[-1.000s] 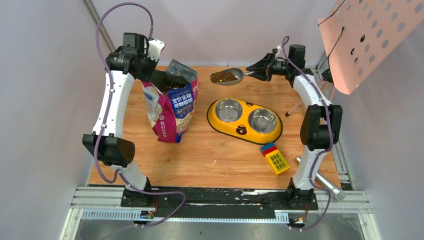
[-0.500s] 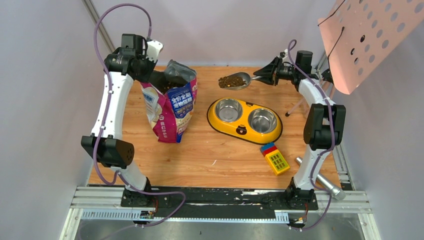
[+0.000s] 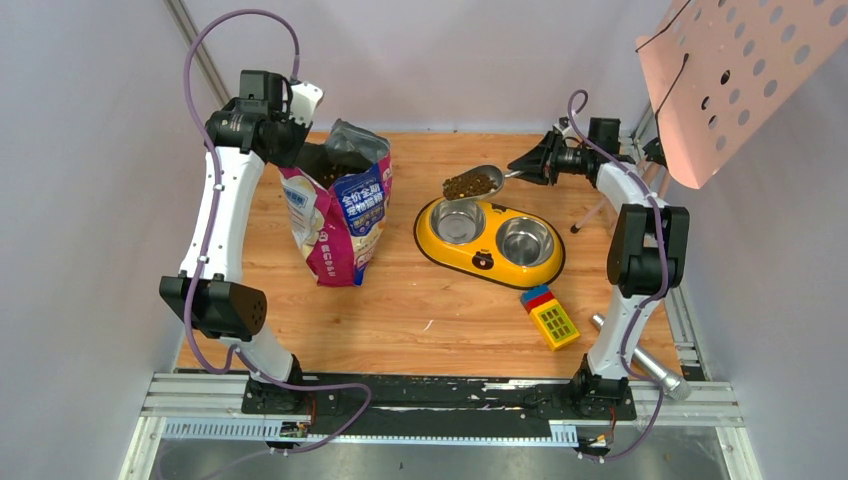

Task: Serve the pet food

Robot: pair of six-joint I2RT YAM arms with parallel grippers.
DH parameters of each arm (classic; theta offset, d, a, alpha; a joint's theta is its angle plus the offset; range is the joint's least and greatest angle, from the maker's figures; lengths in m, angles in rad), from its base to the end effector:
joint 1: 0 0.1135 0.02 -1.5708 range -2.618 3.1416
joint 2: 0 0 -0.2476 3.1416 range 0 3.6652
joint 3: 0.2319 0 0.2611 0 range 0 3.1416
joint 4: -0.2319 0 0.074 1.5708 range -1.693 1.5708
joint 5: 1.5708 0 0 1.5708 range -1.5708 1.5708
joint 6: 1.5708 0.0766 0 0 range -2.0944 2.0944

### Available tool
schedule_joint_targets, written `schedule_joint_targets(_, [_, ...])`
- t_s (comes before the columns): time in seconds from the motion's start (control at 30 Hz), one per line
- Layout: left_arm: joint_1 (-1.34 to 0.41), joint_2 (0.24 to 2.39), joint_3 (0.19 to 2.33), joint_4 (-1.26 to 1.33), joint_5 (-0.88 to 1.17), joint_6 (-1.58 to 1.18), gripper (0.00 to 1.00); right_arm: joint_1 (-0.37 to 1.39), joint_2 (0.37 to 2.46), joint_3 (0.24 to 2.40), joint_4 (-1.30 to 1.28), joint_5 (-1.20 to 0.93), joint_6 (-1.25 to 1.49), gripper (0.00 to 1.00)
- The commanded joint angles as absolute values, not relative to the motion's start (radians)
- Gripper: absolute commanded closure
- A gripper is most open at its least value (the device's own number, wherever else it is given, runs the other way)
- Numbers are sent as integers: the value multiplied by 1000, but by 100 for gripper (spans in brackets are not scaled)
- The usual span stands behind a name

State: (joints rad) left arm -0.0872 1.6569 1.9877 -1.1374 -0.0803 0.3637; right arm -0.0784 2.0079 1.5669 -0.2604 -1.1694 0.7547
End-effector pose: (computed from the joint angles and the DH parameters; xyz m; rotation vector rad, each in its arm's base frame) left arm 0.3653 -0.0258 0.3909 0.4958 2.3339 0.2270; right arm 0.4637 0.0343 0.2166 0.2662 2.2383 1.6773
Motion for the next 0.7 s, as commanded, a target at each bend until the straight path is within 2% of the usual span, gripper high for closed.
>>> schedule_joint_targets(0.0, [-66, 1533, 2022, -1000, -125, 367, 100, -89, 2018, 1589, -350, -1125, 565, 100])
schedule_joint_targets(0.67, [-67, 1519, 2018, -1005, -86, 321, 100, -6, 1939, 1598, -464, -799, 158, 100])
